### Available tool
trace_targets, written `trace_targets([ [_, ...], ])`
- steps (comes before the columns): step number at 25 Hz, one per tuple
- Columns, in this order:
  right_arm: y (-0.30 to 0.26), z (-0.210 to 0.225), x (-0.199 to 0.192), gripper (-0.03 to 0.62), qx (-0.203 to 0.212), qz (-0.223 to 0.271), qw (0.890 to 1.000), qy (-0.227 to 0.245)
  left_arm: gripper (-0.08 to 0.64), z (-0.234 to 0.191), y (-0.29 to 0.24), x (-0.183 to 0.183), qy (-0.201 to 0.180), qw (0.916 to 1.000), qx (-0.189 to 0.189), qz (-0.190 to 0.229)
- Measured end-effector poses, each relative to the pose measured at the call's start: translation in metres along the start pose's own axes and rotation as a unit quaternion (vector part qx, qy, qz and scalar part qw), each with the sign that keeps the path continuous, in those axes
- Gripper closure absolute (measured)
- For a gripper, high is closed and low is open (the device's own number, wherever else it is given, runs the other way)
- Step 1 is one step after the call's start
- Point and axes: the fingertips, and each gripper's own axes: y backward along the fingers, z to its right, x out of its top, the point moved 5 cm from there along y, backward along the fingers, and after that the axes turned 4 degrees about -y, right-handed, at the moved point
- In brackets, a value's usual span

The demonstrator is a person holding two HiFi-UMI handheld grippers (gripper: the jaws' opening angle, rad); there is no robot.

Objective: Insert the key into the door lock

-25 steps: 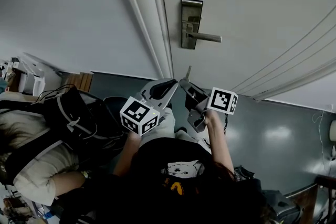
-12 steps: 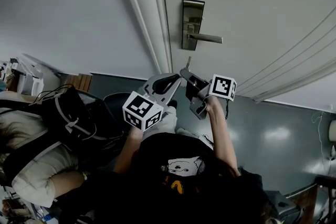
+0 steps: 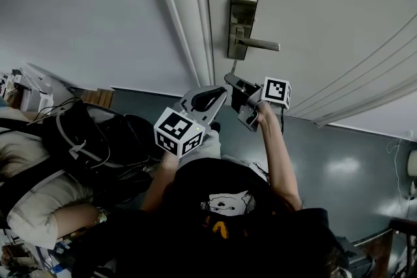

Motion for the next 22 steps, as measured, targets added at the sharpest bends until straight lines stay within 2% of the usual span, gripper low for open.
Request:
trace_targets([
  [4,0.007,0.022,0.032,0.571,0.008,0.008,1.000,-0.009,0.535,-0.002,-0.033,-0.011,0.003,0.9999,-0.006,-0.009],
  [10,-0.026,0.002,0.038,0.571,0.021,0.013,1.000,-0.009,0.535,-0.025,-0.013,-0.002,-0.003,0.9998,-0.020,-0.007],
  [22,-0.041,0.020,0.066,0.571,0.044,0.032,0.998,-0.039,0.535,-0.048,-0.024,-0.016,0.002,0.9998,-0.021,-0.001],
])
